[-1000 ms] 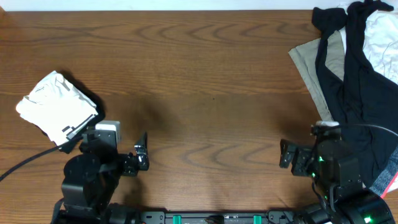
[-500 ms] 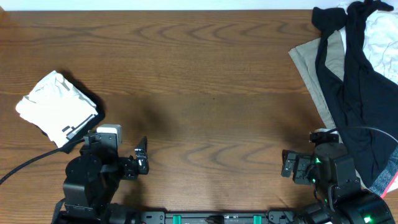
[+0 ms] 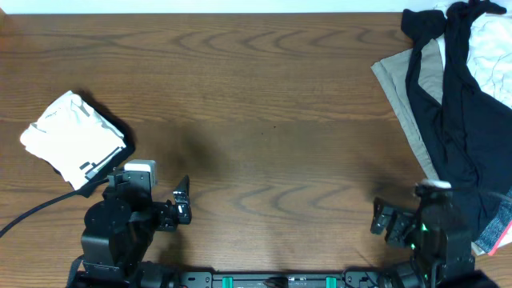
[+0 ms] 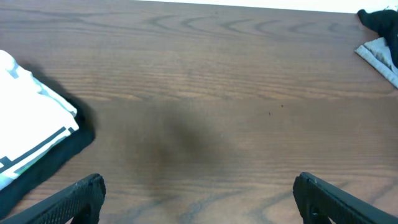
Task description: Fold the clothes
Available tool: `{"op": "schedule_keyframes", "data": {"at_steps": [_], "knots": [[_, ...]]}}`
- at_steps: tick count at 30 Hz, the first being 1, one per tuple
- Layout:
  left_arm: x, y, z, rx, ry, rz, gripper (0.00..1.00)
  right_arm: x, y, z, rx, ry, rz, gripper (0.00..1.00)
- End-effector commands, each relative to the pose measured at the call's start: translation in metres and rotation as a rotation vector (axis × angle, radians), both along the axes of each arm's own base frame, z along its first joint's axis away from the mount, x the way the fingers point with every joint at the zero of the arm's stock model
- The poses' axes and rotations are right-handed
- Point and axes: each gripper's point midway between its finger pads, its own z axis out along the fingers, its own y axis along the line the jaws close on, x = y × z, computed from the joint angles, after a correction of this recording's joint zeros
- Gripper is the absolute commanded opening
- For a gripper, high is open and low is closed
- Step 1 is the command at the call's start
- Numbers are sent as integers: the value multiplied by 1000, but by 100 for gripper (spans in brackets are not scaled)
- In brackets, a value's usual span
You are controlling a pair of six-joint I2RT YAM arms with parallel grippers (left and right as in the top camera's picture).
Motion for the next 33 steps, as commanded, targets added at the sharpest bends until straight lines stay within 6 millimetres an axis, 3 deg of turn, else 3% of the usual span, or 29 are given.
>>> {"op": "schedule_keyframes", "data": {"at_steps": [1, 4, 7, 15, 20, 23, 27, 33], "knots": [[0, 1, -3, 1, 7, 5, 98, -6, -9, -21, 30, -9, -69, 99], [0, 1, -3, 1, 7, 5, 98, -3, -10, -37, 73, -62, -98, 99], [0, 1, -3, 1, 7, 5, 98, 13, -15, -38, 87, -180, -133, 99], [0, 1, -3, 1, 7, 5, 98, 64, -17, -21, 83, -477, -119, 99], [0, 1, -3, 1, 7, 5, 98, 88, -14, 9, 5, -732, -45, 99], [0, 1, -3, 1, 7, 5, 98, 90, -8, 17, -67, -788, 27, 99], [0, 1, -3, 1, 7, 5, 98, 89, -5, 2, -102, -726, 64, 99], [0, 1, -3, 1, 7, 5, 98, 89, -5, 3, -103, -728, 64, 99]]}}
